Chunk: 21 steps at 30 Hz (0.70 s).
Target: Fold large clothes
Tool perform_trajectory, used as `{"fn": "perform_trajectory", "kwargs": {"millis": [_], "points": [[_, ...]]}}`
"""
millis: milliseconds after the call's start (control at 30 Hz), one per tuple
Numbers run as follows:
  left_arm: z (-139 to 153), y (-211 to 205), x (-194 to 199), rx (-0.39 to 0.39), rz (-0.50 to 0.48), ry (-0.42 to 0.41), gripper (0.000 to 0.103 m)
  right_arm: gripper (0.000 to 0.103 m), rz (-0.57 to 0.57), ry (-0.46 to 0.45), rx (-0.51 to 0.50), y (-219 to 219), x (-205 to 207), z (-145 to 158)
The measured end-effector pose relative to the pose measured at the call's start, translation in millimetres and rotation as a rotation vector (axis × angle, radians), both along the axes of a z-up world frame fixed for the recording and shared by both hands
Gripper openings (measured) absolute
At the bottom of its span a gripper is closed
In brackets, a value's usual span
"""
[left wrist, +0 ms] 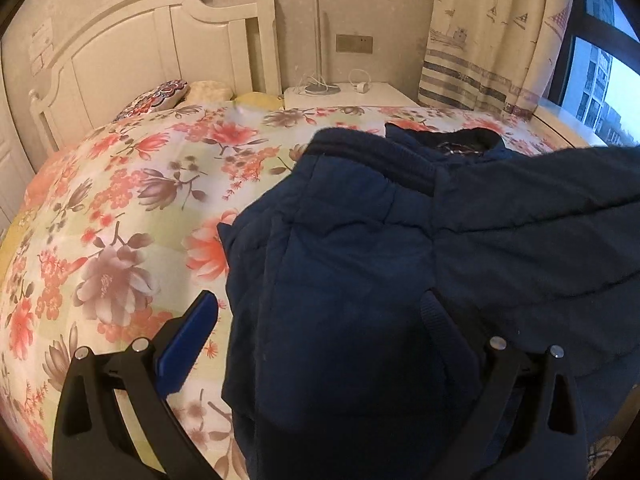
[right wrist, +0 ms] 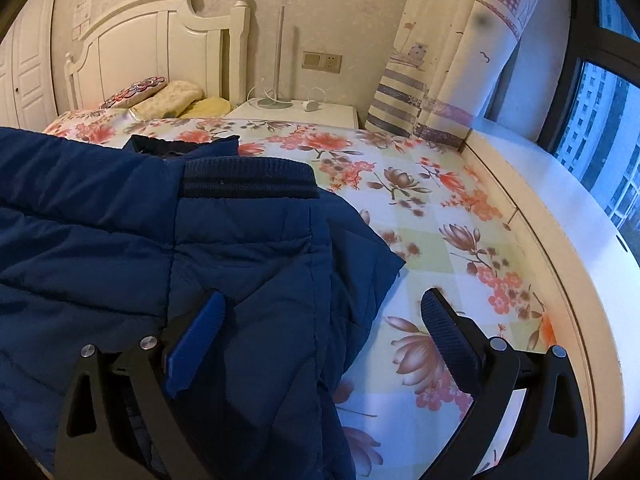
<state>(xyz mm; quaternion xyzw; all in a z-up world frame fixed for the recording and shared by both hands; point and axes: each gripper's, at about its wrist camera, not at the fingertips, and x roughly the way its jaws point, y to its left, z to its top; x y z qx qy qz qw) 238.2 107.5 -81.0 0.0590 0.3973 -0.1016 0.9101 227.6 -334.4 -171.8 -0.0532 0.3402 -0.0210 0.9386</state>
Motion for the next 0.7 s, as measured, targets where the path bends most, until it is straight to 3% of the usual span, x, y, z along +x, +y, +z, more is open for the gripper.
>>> {"fn": "perform_trajectory", "kwargs": {"millis": [167,333,433,467,500,533,567,633,700], "points": [[12.6,2.7,12.7,-0.018,-0.014,-0.017,0.100,0.097,0.038,0.021,0.032,-3.7,6.4,4.2],[15.2,2.8,42.9,-0.053,-0.051,0.026,0.100,0.097,0.163,0.055,0.255,-24.9,30.3,11.8],[8.7,-2.9,58.7,-0.060,-0.081,0.058,0.097,0.095,0.195,0.075,0.250,-18.1,44.6,10.8],[5.4,-4.9,62.9,-0.076,-0.104,0.073,0.082,0.075,0.216,0.078,0.236,-13.1,46.4,10.7],[2.3,-5.9,64.4,-0.100,-0.129,0.090,0.053,0.064,0.250,0.075,0.220,-7.1,45.9,11.1],[0.4,-6.7,64.3,-0.147,-0.160,0.103,0.041,0.047,0.297,0.057,0.207,1.8,41.8,12.4],[2.8,-6.1,58.8,-0.154,-0.152,0.063,0.018,0.021,0.319,0.027,0.186,7.5,35.2,14.5],[11.0,-1.5,42.9,-0.166,-0.153,-0.011,0.009,0.015,0.320,-0.039,0.098,18.5,14.7,21.1],[28.8,15.6,20.2,-0.252,-0.149,-0.087,0.008,0.012,0.303,-0.103,0.083,19.0,-8.6,31.8]]}}
